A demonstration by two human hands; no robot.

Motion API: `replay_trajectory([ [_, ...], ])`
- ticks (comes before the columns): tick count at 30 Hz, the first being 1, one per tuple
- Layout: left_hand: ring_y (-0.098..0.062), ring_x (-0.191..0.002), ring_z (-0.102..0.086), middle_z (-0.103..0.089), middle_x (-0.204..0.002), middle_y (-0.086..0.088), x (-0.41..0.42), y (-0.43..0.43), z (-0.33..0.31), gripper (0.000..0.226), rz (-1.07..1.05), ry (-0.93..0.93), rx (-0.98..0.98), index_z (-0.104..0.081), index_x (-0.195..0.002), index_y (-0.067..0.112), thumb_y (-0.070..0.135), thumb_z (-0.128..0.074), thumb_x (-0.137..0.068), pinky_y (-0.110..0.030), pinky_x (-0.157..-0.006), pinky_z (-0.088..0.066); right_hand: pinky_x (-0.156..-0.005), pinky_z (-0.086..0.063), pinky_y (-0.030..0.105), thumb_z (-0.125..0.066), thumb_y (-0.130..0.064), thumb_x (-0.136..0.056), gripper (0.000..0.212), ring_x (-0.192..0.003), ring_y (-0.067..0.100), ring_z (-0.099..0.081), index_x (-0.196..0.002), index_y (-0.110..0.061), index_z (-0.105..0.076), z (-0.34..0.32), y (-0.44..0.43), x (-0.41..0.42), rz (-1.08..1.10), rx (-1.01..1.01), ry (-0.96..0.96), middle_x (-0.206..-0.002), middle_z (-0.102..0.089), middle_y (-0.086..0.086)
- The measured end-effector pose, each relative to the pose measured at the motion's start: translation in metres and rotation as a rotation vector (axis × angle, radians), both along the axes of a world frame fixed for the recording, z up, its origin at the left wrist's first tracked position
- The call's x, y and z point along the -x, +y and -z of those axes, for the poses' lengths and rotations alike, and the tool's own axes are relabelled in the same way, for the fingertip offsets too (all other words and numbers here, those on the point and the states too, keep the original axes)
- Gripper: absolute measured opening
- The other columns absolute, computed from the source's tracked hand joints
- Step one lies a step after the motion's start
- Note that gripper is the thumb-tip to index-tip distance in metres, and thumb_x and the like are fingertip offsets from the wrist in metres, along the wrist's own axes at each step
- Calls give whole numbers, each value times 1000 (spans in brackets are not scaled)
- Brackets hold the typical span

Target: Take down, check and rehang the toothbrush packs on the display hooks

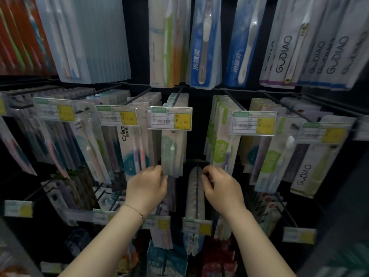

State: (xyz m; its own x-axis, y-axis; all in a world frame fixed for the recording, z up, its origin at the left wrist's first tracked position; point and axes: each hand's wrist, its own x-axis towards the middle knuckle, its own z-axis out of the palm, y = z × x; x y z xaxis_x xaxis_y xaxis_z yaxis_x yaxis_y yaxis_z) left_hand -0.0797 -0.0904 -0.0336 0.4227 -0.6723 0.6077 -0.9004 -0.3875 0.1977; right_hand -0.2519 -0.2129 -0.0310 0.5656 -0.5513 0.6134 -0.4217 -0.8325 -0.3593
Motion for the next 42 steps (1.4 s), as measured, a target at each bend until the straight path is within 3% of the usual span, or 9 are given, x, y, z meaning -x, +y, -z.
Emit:
replay_trajectory([
  [4, -24, -48, -54, -54, -58, -1, 20, -13, 2, 24, 58, -187, -47, -54, -68, 14, 25, -74, -76, -23, -42, -26, -50, -49, 33, -59, -25, -91, 10, -71, 19, -60, -96, -17, -63, 1, -8, 22, 63, 72, 41, -83, -63, -2],
  [7, -24, -46, -55, -55, -56, -1, 46, -29, 0, 24, 115, -305, -77, -57, -67, 15, 24, -79, -69, -26, -41, -32, -51, -42, 29, -55, -28, -94, 14, -74, 18, -59, -98, -17, -63, 2, -15, 44, 101, 62, 71, -83, -60, -3],
  [13, -19, -47, -55, -55, -58, 2, 103, -68, -3, 23, 321, -315, -126, -58, -68, 18, 31, -77, -70, -26, -40, -36, -62, -45, 30, -50, -31, -96, 19, -88, 18, -61, -107, -20, -62, 2, -35, 89, 211, 14, 114, -96, -63, -3],
  [21, -20, -83, -60, -57, -89, 3, 155, -116, -14, 19, 419, -137, -114, -50, -94, 21, 38, -41, -96, -31, -60, -40, -49, -32, 25, -57, -27, -91, 11, -70, 18, -59, -87, -18, -61, -2, -63, 136, 355, 52, 126, -78, -59, -5],
  [23, -20, -81, -61, -58, -88, 2, 160, -128, -15, 22, 424, -124, -100, -55, -100, 20, 37, -43, -95, -32, -58, -44, -47, -27, 21, -52, -30, -94, 14, -72, 16, -58, -91, -19, -61, -3, -70, 143, 386, 38, 137, -80, -58, -5],
  [29, -20, -80, -62, -59, -90, 2, 164, -151, -17, 27, 374, -42, -124, -50, -114, 21, 39, -43, -96, -34, -58, -50, -60, -47, 32, -43, -39, -98, 33, -85, 20, -65, -124, -20, -50, -8, -84, 149, 399, -91, 101, -99, -68, -1],
  [32, -21, -79, -63, -58, -88, 3, 163, -158, -15, 23, 390, 48, -116, -50, -112, 23, 38, -43, -97, -34, -58, -51, -63, -49, 34, -43, -38, -99, 34, -88, 23, -65, -129, -21, -48, -9, -87, 149, 340, -165, 53, -100, -68, 0],
  [38, -18, -77, -61, -61, -84, 5, 167, -162, -11, 19, 429, 191, -57, -55, -96, 23, 40, -46, -98, -34, -58, -50, -69, -54, 43, -49, -30, -98, 12, -81, 13, -64, -106, -24, -56, 3, -102, 150, 164, -341, -175, -89, -67, -7],
  [42, -11, -68, -56, -56, -70, 11, 168, -160, -12, 18, 449, 385, -22, -51, -84, 28, 40, -49, -97, -29, -54, -44, -53, -55, 39, -49, -22, -98, 10, -61, 19, -62, -90, -26, -54, 0, -105, 151, 87, -465, -314, -72, -62, 4],
])
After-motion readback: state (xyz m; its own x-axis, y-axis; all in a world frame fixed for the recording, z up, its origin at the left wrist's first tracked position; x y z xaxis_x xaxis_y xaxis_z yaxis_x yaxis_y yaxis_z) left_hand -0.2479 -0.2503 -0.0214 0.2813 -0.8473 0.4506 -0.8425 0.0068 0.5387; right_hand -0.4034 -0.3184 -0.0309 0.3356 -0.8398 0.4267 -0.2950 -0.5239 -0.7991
